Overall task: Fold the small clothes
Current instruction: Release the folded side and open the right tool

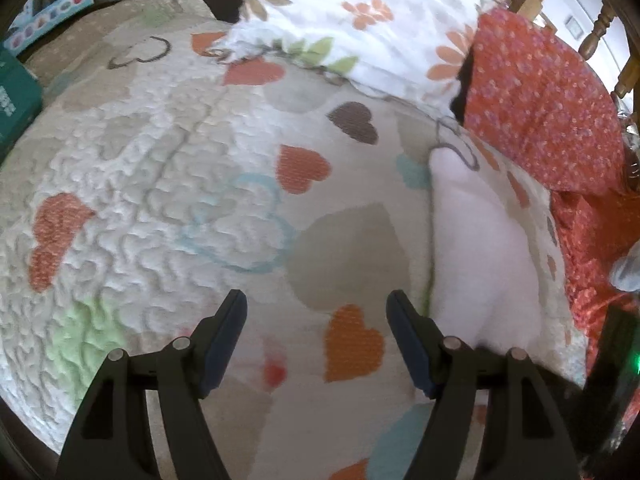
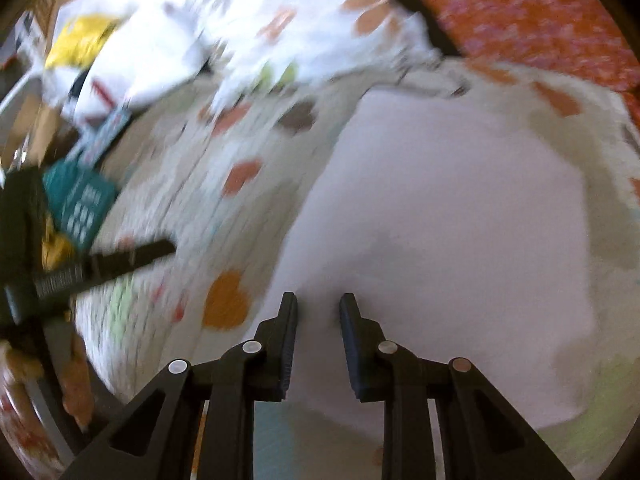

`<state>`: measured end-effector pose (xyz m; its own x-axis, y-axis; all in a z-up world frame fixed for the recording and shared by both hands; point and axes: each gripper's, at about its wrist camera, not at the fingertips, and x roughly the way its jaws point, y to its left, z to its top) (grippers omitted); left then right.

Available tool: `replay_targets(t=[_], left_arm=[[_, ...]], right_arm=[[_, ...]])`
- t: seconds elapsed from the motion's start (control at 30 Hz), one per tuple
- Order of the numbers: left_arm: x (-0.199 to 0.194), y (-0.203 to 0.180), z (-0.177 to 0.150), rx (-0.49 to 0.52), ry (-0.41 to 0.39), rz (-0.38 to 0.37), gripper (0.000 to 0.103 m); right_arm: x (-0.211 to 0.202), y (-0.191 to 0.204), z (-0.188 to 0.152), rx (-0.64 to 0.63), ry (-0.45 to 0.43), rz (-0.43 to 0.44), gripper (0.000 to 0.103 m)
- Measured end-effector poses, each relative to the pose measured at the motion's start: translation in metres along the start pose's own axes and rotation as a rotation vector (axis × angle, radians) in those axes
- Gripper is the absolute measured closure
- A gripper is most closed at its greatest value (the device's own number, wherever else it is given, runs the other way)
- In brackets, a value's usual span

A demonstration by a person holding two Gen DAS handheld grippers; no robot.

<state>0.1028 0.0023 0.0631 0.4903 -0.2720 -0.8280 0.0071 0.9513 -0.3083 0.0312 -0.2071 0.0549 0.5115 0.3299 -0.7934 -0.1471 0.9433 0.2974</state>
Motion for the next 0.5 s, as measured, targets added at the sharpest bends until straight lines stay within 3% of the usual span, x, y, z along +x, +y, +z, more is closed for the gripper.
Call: replay_targets(t=[0.13, 0.27, 0.37, 0.5], left_arm=[[-0.016, 0.01, -0.002, 0.016, -0.043, 0.035, 0.032], [-0.041, 0.012, -0.008, 0.038, -0.13, 0.087, 0.032], [-0.07, 0.005, -0.017, 0.07, -0.265, 0.158, 0.027], [-0.117, -0.007, -0.039, 0.097, -0.509, 0.234, 0.005]], right_arm=[[-0.005, 0.036, -0.022, -0.095, 0.043, 0.029, 0.076], [-0.019, 0.038, -0.034, -0.06, 0.033, 0.054, 0.076], [-0.033, 0.029, -0.044, -0.004, -0.005, 0.001, 0.076], [-0.057, 0.008, -0.057, 0.068, -0.048, -0.038, 0.076]])
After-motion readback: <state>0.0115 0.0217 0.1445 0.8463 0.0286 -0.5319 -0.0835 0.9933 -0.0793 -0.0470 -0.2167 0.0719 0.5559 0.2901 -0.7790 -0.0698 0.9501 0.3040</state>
